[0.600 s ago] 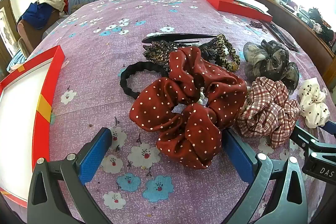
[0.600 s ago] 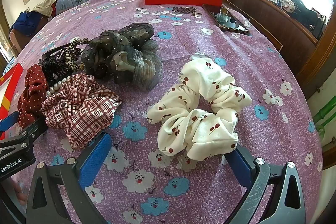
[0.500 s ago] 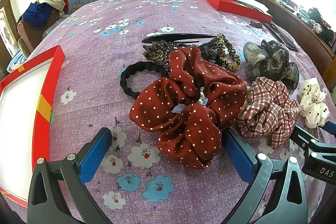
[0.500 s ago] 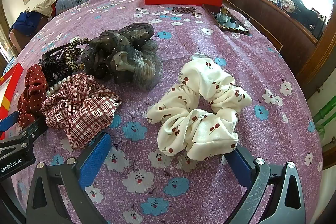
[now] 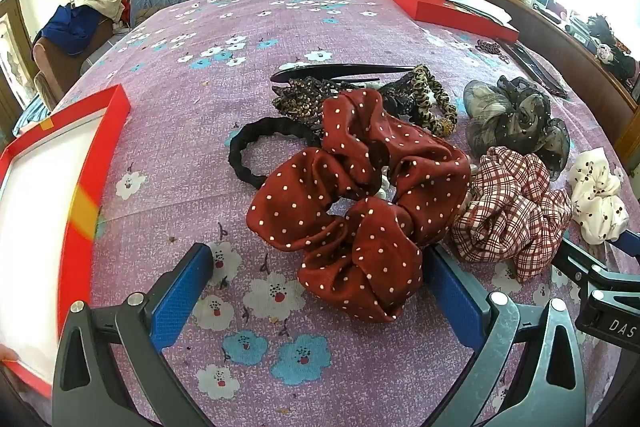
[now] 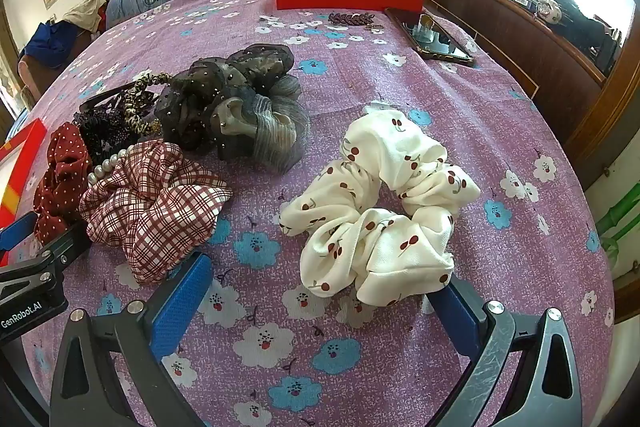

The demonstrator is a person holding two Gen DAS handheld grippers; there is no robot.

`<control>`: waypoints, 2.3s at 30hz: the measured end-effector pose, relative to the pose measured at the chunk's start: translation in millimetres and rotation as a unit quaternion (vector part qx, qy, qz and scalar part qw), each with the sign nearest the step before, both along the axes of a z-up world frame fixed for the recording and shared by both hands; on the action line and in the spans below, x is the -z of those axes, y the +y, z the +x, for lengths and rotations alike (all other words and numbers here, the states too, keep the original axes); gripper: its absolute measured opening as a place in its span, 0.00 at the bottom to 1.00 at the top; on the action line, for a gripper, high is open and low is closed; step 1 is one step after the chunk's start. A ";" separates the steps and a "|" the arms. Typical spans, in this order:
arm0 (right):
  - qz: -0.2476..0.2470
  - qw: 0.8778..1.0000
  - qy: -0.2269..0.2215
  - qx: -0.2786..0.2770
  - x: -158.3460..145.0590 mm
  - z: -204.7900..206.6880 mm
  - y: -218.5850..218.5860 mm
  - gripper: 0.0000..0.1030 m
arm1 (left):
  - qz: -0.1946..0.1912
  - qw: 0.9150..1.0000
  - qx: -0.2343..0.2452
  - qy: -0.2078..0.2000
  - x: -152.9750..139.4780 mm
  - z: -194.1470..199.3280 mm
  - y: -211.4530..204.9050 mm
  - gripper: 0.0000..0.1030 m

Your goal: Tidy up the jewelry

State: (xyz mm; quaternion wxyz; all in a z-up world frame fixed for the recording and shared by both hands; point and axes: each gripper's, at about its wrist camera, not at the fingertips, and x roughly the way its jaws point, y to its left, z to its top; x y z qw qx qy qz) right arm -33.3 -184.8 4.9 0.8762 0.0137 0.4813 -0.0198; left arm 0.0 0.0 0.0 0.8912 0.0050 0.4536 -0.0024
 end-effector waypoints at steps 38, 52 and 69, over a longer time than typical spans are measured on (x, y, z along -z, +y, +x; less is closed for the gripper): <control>0.002 1.000 -0.007 0.012 0.7 0.8 -1.5 1.00 | 0.009 1.000 -0.014 0.020 -19.3 -17.3 4.6 1.00; -0.044 0.998 -0.019 0.049 -50.3 -25.0 1.4 0.98 | 0.033 0.998 -0.014 -0.057 -91.7 -44.7 11.0 1.00; 0.008 0.997 -0.045 0.062 -130.3 -69.3 45.5 0.98 | 0.014 0.997 0.019 -0.072 -158.1 -64.6 41.3 1.00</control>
